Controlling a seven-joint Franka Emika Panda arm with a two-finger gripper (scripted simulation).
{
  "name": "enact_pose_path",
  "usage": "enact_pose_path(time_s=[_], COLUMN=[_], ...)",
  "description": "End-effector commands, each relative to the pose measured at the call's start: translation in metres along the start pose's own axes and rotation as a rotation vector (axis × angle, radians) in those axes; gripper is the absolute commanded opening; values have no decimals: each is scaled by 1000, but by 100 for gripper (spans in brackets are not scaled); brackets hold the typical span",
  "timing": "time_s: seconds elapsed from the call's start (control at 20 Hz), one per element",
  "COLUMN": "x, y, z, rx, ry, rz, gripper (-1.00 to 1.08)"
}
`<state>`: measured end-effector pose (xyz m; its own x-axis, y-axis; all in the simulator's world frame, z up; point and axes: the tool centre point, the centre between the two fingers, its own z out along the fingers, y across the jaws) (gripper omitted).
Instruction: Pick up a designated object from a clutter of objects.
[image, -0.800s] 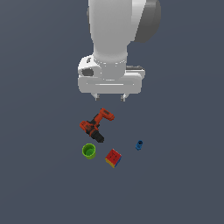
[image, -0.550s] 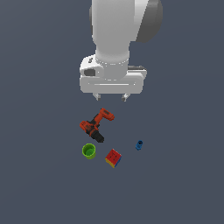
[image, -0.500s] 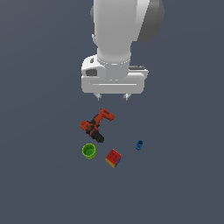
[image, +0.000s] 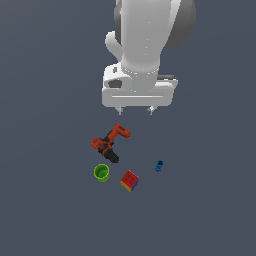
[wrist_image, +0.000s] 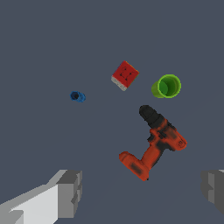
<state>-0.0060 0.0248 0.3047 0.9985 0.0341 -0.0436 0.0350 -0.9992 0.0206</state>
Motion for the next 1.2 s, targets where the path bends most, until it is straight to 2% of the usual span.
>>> enact_pose_path(time_s=[0.0, 0.5, 1.15], x=[2, 32, 79], y=[-2, -26, -90], z=[3, 44, 153], rx=[0, 2, 18], ry=[0, 11, 32], rz=[7, 92, 293], gripper=[100, 100, 100])
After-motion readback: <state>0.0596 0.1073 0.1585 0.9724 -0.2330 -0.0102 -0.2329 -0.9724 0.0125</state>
